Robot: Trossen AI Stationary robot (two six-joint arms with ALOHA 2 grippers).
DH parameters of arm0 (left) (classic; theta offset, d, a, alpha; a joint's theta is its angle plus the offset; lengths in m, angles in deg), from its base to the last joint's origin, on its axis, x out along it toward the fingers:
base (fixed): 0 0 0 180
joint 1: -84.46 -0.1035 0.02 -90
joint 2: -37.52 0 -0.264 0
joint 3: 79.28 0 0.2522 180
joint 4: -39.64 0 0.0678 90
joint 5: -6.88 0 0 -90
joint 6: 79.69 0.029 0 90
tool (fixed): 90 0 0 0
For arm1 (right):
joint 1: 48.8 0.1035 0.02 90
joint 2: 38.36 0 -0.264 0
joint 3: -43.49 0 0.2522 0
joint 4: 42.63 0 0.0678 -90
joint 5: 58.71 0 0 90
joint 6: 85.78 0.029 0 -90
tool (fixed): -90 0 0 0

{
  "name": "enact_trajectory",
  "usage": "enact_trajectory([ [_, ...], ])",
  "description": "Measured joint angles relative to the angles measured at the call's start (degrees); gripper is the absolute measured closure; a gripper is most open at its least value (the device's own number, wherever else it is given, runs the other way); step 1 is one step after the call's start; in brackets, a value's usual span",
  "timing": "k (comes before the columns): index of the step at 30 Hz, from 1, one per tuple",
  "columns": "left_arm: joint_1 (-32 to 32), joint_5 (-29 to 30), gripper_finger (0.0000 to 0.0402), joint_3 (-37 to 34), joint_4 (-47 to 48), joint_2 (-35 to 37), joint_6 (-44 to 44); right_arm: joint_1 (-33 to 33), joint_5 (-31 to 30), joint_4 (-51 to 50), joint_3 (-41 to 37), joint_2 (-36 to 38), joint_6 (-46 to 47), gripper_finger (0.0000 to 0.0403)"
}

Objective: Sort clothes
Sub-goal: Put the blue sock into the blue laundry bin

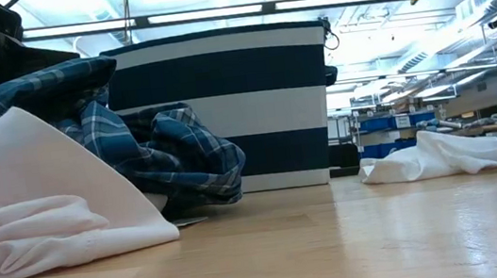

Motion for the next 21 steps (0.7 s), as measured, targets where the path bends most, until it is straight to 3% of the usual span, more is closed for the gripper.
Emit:
enact_trajectory([
  [6, -0.01, -0.01, 0.027, -0.01, 0.02, 0.0, 0.0, 2.5, -5.7, 0.03, 0.0, -6.34, -12.75, 0.0243],
  [11, 0.01, 0.01, 0.027, -0.01, 0.0, 0.01, 0.0, 2.95, -5.63, 1.89, -1.18, -10.94, -12.28, 0.0243],
  [16, 0.0, -0.01, 0.027, -0.01, 0.0, 0.0, 0.0, 3.75, -2.56, 12.41, -5.74, -12.8, -10.97, 0.0248],
  [19, 0.01, -0.01, 0.027, -0.01, 0.02, 0.01, 0.01, 3.74, -1.76, 15.8, -7.71, -12.58, -7.96, 0.0281],
  [21, 0.0, -0.01, 0.027, 0.0, 0.01, -0.01, 0.0, 3.76, -1.62, 16.0, -7.71, -12.17, -6.28, 0.0327],
])
